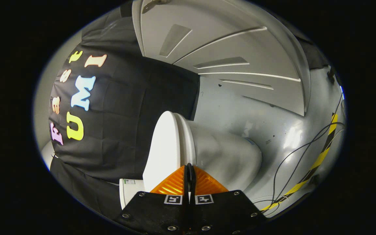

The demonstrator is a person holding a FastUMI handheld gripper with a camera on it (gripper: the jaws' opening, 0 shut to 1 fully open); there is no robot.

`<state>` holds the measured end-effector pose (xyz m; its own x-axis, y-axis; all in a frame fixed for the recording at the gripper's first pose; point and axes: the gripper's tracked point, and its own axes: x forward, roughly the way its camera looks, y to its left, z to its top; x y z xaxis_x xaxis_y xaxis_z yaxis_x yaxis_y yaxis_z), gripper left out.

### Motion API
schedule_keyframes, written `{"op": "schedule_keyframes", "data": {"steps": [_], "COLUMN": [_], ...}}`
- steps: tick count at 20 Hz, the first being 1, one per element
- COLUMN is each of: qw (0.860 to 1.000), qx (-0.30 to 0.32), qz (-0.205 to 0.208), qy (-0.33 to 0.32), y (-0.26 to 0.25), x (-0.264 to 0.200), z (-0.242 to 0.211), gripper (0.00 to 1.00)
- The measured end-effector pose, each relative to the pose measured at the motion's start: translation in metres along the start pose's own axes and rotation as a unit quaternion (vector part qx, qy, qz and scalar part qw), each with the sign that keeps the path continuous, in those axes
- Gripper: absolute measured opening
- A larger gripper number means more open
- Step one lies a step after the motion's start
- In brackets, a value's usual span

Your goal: Open the toilet lid.

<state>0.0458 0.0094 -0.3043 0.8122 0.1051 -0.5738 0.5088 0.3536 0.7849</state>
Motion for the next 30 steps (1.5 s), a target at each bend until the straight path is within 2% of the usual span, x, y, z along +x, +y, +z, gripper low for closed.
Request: {"op": "schedule_keyframes", "data": {"steps": [5,15,21,30], "qw": [0.999,0.997,0.993,0.975], "qx": [-0.031,-0.069,-0.103,-0.198], "qz": [-0.011,0.000,0.029,0.072], "qy": [-0.006,-0.032,-0.047,-0.064], "y": [0.022,0.074,0.123,0.213], "x": [-0.011,-0.038,-0.060,-0.094], "z": [0.007,0.013,0.010,-0.013], "gripper": [0.00,0.00,0.00,0.00]}}
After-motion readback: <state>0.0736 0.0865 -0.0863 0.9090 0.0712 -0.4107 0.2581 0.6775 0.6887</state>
